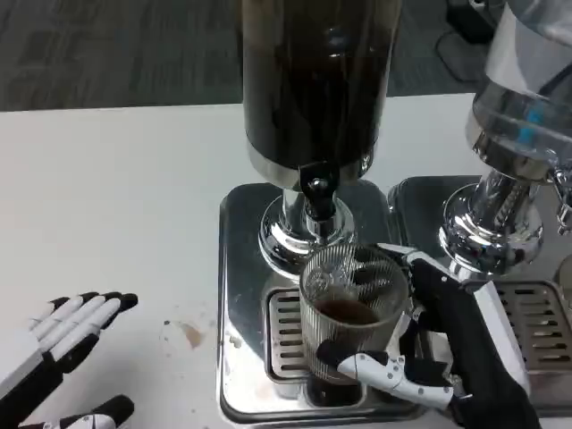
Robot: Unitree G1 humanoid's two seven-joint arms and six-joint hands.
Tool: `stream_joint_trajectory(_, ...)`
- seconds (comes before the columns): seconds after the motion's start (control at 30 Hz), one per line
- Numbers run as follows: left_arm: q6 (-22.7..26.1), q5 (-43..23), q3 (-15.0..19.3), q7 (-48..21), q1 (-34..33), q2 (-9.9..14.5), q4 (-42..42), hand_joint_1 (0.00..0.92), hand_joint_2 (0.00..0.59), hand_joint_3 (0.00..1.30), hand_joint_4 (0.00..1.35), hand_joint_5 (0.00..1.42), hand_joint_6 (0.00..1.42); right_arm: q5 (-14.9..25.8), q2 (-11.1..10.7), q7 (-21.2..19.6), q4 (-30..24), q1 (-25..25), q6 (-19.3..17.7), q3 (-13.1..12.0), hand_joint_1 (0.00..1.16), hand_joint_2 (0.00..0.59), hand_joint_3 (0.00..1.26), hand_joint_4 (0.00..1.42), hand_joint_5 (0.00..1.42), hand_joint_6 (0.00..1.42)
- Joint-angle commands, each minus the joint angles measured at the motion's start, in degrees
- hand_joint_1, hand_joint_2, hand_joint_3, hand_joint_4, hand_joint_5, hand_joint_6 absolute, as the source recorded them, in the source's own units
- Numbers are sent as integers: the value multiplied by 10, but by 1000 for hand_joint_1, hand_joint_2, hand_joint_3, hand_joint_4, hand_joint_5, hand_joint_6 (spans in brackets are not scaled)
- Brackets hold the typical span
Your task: Grasp the cup under the faucet to collect the drink, then remove the cup.
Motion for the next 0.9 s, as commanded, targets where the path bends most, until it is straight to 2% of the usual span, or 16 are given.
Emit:
stream_joint_trajectory(0.03, -5, 11, -10, 18, 3, 19, 6, 0, 267, 0, 0, 0, 0, 21, -2, 6, -49, 18, -10, -5, 953, 138, 532, 628, 889, 1228)
stream_joint_trajectory(0.1, -10, 12, -14, 25, 2, 26, 9, 0, 267, 0, 0, 0, 0, 21, -2, 9, -74, 28, -8, -4, 951, 137, 532, 628, 889, 1229)
stream_joint_trajectory(0.17, -15, 14, -18, 30, -1, 33, 12, 0, 270, 0, 0, 0, 0, 28, -1, 18, -104, 40, 10, -3, 949, 137, 532, 628, 889, 1229)
stream_joint_trajectory(0.23, -20, 18, -22, 36, -2, 39, 16, 0, 272, 0, 0, 0, 0, 29, -9, 32, -132, 50, 24, -4, 947, 136, 532, 628, 889, 1229)
stream_joint_trajectory(0.4, -20, 30, -30, 46, -7, 41, 11, 0, 271, 0, 0, 0, 0, 36, -18, 50, -159, 65, 29, -10, 944, 136, 532, 628, 889, 1229)
stream_joint_trajectory(0.63, -11, 25, -36, 46, 5, 20, -54, 0, 276, 0, 0, 0, 0, 63, -32, 72, -169, 65, 30, -27, 942, 136, 532, 628, 889, 1229)
stream_joint_trajectory(0.77, 11, 29, -42, 44, 6, 7, -82, 0, 277, 0, 0, 0, 0, 78, -40, 85, -181, 74, 27, -38, 942, 136, 532, 628, 889, 1229)
stream_joint_trajectory(0.9, 57, 64, -30, 47, 27, -4, -145, 0, 289, 0, 0, 0, 0, 84, -40, 88, -192, 82, 27, -43, 942, 136, 532, 628, 889, 1229)
